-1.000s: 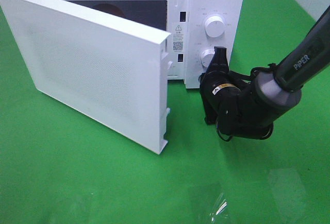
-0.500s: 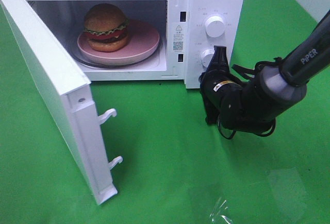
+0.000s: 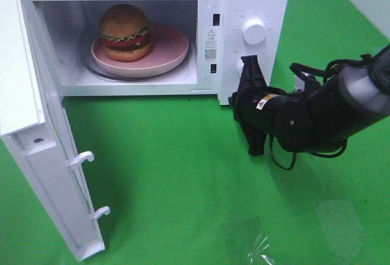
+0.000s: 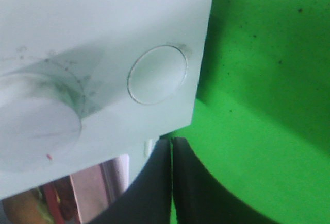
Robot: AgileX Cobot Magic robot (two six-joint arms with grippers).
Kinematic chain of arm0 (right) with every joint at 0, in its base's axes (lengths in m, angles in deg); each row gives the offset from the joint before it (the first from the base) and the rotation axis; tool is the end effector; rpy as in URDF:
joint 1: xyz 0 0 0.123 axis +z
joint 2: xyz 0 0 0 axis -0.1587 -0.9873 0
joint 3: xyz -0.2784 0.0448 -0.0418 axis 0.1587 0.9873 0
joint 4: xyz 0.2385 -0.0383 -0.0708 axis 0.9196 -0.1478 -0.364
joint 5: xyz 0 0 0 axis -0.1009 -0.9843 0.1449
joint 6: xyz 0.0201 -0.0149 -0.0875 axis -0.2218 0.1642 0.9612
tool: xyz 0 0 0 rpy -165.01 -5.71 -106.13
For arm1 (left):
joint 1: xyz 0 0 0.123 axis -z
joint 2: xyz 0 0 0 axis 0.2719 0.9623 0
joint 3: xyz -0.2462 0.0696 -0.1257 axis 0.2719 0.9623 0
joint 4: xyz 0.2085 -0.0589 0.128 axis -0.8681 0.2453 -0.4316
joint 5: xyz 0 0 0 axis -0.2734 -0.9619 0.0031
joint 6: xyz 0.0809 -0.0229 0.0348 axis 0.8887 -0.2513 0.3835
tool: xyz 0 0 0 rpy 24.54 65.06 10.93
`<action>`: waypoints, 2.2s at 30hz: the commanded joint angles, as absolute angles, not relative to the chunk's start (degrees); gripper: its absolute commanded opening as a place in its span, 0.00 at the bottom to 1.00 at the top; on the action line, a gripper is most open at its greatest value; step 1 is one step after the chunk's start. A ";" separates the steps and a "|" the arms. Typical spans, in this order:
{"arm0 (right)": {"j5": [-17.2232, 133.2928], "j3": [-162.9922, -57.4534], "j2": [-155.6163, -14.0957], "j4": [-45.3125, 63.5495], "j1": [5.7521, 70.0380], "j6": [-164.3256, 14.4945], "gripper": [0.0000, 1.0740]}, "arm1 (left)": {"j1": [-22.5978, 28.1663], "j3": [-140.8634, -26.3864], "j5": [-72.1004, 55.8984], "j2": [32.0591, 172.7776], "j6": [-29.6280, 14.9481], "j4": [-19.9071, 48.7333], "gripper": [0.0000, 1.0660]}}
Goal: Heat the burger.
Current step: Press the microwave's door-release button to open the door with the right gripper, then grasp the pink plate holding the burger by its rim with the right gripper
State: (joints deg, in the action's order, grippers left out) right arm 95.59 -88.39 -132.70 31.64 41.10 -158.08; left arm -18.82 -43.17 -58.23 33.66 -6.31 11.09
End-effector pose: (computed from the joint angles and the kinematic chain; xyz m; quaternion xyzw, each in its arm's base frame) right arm 0.3195 0.1725 0.0991 0.5057 0.6812 0.4184 0.3243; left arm -0.0085 -0.0161 0.2833 0.0185 0.8445 -0.0620 0.5316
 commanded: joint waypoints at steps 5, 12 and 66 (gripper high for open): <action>85.62 -86.39 -126.34 25.68 41.16 -148.28 0.01 | -18.53 -43.06 -57.89 32.75 -6.54 11.55 0.92; 74.05 -86.39 -120.90 21.44 41.16 -135.91 0.02 | -18.53 -43.06 -57.89 32.75 -6.54 11.55 0.92; 21.51 -101.74 -110.87 10.49 41.62 -3.27 0.12 | -18.53 -43.06 -57.89 32.75 -6.54 11.55 0.92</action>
State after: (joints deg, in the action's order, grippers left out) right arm 21.68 -100.88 -111.38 13.82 41.10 -6.48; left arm -18.82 -43.17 -58.23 33.66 -6.31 11.09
